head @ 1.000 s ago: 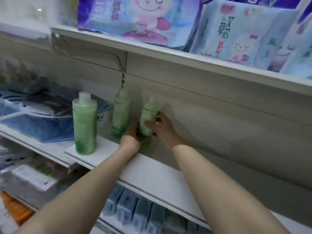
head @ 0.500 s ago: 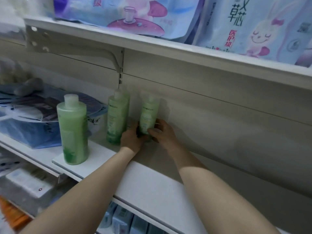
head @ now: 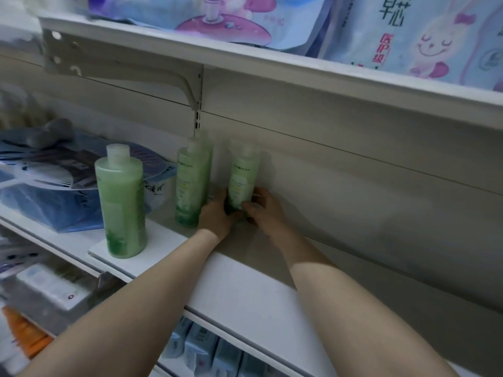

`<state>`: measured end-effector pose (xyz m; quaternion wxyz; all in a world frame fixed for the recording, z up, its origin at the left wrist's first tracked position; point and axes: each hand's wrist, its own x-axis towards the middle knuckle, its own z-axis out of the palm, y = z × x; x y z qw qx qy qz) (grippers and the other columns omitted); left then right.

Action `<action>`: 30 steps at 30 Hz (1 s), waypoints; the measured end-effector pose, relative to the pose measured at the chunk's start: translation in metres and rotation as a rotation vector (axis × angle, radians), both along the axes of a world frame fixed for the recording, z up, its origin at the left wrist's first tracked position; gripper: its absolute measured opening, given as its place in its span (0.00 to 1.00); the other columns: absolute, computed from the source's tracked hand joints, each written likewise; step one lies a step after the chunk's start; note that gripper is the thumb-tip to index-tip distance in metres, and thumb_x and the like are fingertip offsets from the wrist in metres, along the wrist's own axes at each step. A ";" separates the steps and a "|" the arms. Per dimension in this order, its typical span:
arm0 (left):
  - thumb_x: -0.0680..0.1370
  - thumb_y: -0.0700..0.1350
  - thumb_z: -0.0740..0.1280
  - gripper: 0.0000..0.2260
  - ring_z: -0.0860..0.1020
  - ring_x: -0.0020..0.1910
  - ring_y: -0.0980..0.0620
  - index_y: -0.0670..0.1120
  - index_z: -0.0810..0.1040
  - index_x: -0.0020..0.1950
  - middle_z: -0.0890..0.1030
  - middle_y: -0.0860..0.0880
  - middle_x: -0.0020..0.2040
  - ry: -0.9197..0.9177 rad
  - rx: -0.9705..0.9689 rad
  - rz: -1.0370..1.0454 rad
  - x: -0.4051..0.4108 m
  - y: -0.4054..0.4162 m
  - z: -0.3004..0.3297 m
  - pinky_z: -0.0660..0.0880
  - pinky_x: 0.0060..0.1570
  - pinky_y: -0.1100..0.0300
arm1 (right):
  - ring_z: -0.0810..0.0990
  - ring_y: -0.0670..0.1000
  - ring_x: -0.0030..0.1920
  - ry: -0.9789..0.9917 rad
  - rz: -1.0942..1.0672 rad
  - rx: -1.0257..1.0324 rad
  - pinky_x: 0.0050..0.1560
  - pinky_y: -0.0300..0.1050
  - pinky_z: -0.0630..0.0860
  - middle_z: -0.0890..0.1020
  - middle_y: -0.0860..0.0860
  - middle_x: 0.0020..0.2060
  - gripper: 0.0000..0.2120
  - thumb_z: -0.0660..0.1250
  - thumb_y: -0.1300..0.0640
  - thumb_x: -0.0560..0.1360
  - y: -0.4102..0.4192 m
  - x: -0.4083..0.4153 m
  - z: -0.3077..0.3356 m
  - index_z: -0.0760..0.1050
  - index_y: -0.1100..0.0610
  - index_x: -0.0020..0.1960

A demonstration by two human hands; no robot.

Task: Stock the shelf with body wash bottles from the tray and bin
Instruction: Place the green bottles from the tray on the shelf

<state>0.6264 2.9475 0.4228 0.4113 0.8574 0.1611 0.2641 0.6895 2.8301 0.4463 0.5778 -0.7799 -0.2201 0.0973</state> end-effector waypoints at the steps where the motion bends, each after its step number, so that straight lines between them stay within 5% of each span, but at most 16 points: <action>1: 0.74 0.50 0.73 0.28 0.79 0.58 0.43 0.47 0.70 0.71 0.80 0.43 0.61 0.006 -0.008 -0.003 -0.001 -0.001 0.001 0.75 0.57 0.53 | 0.80 0.55 0.61 0.000 0.008 -0.010 0.63 0.61 0.77 0.79 0.53 0.62 0.23 0.71 0.58 0.75 -0.001 -0.001 0.001 0.71 0.53 0.69; 11: 0.75 0.43 0.71 0.21 0.77 0.60 0.43 0.44 0.72 0.67 0.78 0.43 0.61 0.116 -0.107 -0.044 -0.023 -0.022 0.005 0.72 0.58 0.57 | 0.76 0.53 0.64 -0.028 0.058 -0.109 0.67 0.54 0.74 0.75 0.54 0.69 0.21 0.64 0.62 0.80 -0.023 -0.048 0.006 0.69 0.56 0.73; 15: 0.75 0.39 0.71 0.24 0.77 0.60 0.43 0.43 0.71 0.70 0.78 0.43 0.62 0.091 -0.168 -0.084 -0.057 -0.029 0.003 0.74 0.61 0.50 | 0.75 0.56 0.67 -0.085 -0.029 -0.196 0.67 0.49 0.72 0.76 0.56 0.68 0.22 0.63 0.66 0.79 -0.037 -0.077 0.009 0.69 0.60 0.73; 18: 0.75 0.40 0.71 0.21 0.78 0.59 0.45 0.39 0.74 0.67 0.80 0.43 0.60 0.066 -0.117 -0.108 -0.091 -0.035 0.005 0.74 0.60 0.54 | 0.79 0.58 0.62 -0.007 -0.093 -0.125 0.64 0.56 0.76 0.78 0.58 0.65 0.23 0.63 0.70 0.78 -0.043 -0.103 0.007 0.71 0.59 0.71; 23: 0.75 0.36 0.71 0.22 0.79 0.58 0.51 0.42 0.74 0.68 0.80 0.48 0.59 -0.077 -0.214 -0.220 -0.151 -0.053 0.011 0.73 0.59 0.61 | 0.81 0.56 0.47 0.117 -0.098 0.057 0.57 0.53 0.80 0.77 0.57 0.58 0.22 0.61 0.70 0.80 -0.064 -0.163 0.003 0.68 0.61 0.73; 30: 0.75 0.34 0.68 0.16 0.81 0.49 0.54 0.48 0.78 0.60 0.82 0.50 0.51 -0.183 -0.313 -0.269 -0.219 -0.071 -0.005 0.78 0.55 0.60 | 0.84 0.53 0.48 0.044 -0.190 0.154 0.51 0.46 0.83 0.81 0.57 0.52 0.16 0.63 0.69 0.79 -0.096 -0.248 -0.020 0.75 0.61 0.65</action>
